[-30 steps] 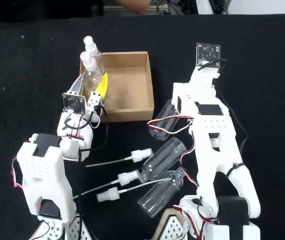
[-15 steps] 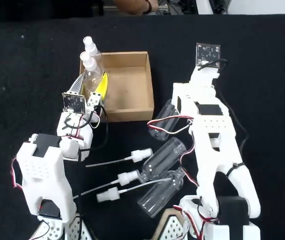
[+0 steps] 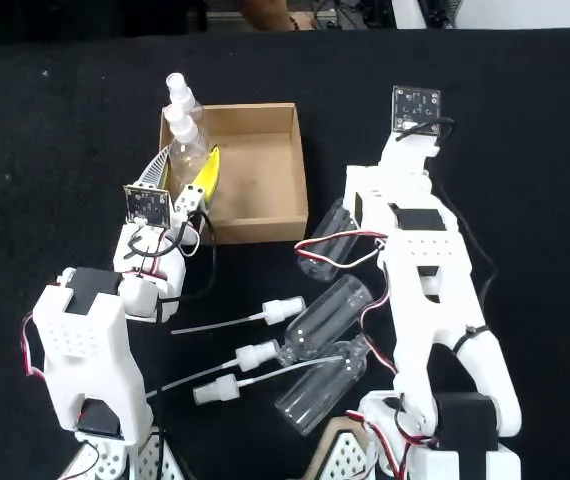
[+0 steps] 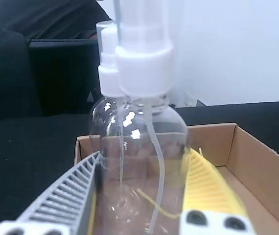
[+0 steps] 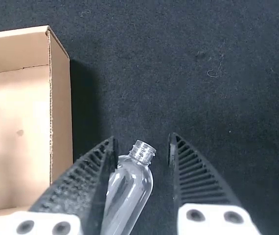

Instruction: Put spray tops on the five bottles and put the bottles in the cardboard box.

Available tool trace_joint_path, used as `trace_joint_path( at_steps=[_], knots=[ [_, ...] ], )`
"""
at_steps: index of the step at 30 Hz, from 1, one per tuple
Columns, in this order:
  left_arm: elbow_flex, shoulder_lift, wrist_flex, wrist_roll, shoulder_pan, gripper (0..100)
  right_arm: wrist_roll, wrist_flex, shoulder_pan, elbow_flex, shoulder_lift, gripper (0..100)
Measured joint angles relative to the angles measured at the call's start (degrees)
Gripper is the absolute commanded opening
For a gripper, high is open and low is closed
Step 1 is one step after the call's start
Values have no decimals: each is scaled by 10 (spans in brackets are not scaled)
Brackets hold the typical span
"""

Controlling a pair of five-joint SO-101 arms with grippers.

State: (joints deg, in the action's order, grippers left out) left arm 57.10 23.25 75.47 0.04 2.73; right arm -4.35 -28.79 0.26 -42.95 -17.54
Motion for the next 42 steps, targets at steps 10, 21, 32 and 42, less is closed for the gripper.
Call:
trace_joint_path(
  at_steps=[10,21,32,42],
  knots=[
    [0,0,0,0,-1,248,0,10,0,-1,0,155],
    [0,0,0,0,-1,245,0,10,0,-1,0,155],
    [27,-67,-67,0,-1,248,0,10,0,-1,0,155],
    [33,-257,-313,0,0,245,0,10,0,-1,0,155]
  ],
)
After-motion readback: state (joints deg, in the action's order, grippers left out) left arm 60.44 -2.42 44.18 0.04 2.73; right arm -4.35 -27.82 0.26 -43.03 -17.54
